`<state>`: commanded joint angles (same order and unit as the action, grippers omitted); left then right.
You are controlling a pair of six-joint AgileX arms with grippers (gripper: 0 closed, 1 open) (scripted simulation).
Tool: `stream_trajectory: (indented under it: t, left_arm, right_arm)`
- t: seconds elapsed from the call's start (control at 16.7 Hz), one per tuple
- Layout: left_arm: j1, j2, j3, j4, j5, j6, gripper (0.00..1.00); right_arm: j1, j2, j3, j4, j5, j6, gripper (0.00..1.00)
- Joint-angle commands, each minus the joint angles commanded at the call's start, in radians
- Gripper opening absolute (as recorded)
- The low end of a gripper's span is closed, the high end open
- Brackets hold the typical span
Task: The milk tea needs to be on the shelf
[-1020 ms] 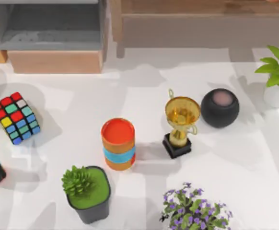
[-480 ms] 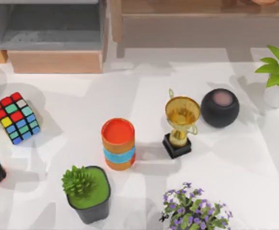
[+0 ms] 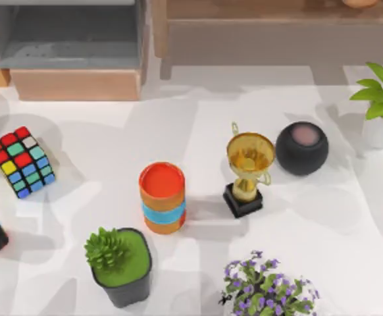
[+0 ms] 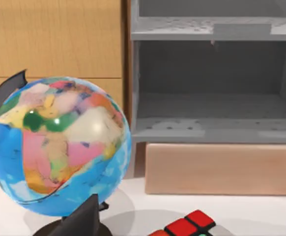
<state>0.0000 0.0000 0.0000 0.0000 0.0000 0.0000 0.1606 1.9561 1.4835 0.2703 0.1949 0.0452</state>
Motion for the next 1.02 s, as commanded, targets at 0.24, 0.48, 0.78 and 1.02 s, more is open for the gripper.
stream_trajectory:
  t: [0.24, 0.48, 0.78, 1.02]
  left_arm:
    - [0.0, 0.0, 0.0, 0.0, 0.0, 0.0, 1.0]
    - [0.0, 0.0, 0.0, 0.0, 0.0, 0.0, 1.0]
    - [0.0, 0.0, 0.0, 0.0, 0.0, 0.0, 1.0]
    - [0.0, 0.0, 0.0, 0.0, 0.0, 0.0, 1.0]
  right_arm:
    - [0.0, 0.0, 0.0, 0.0, 0.0, 0.0, 0.45]
    - [0.0, 0.0, 0.0, 0.0, 0.0, 0.0, 0.75]
    - [0.0, 0.0, 0.0, 0.0, 0.0, 0.0, 1.0]
    - [0.0, 0.0, 0.0, 0.0, 0.0, 0.0, 1.0]
